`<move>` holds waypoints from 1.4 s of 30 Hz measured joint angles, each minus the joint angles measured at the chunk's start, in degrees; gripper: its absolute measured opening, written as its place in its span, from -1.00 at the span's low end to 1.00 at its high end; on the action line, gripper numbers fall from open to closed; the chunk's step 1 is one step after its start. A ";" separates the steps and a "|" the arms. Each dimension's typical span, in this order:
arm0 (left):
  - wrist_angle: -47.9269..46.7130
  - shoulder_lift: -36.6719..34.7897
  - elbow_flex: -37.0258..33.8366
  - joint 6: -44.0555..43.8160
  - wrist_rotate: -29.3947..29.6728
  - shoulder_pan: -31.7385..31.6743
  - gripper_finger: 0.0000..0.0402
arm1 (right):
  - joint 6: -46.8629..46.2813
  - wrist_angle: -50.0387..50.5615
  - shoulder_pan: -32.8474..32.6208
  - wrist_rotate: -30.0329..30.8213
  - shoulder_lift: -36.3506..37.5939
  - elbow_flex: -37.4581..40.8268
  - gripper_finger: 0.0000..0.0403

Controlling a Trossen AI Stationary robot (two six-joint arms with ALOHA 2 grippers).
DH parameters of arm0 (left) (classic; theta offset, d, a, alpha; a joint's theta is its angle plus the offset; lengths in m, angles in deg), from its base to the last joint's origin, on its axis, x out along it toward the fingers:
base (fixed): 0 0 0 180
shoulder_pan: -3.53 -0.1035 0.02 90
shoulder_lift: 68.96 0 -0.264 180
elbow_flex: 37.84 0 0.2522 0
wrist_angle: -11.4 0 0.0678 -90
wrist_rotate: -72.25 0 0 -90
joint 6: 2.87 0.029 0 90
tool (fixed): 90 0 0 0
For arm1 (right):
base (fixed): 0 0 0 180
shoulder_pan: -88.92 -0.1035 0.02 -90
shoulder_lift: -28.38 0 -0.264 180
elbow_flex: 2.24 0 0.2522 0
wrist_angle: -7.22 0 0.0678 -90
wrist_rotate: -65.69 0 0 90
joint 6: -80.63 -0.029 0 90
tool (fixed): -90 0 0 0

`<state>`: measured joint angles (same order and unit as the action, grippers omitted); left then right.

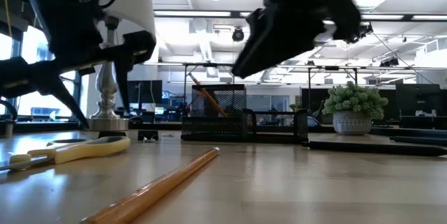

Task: Pick and place office supplies into organizer
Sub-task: Put the top left black binder clip into the desk organizer

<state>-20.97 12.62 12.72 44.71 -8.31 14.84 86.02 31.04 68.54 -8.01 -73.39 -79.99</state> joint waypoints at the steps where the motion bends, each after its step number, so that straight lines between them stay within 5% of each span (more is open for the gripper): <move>1: -0.95 1.06 0.82 1.68 1.08 0.58 0.12 | -0.05 0.49 -0.41 0.00 0.04 0.00 -0.31; 7: -4.99 3.94 3.65 11.88 5.17 0.80 0.10 | -0.91 2.04 -1.53 -0.04 0.02 0.00 -0.31; 15: -8.24 6.78 6.93 22.05 1.72 -0.49 0.10 | -2.59 2.52 -1.47 -0.15 0.02 0.00 -0.31; 33: -12.01 10.58 11.16 27.65 -1.04 -5.43 0.10 | -5.86 3.72 -2.88 0.17 -0.03 0.00 -0.31; 37: -12.01 10.58 11.16 21.66 -0.90 -7.03 0.10 | -7.95 3.86 -2.93 0.17 -0.03 0.00 -0.31; 42: -12.47 10.58 11.16 0.29 -2.37 -7.18 0.10 | -9.49 4.87 -2.93 0.17 -0.03 0.00 -0.31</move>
<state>-33.44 23.20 23.89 45.00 -10.68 7.66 76.53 35.91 65.61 -7.84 -73.42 -79.99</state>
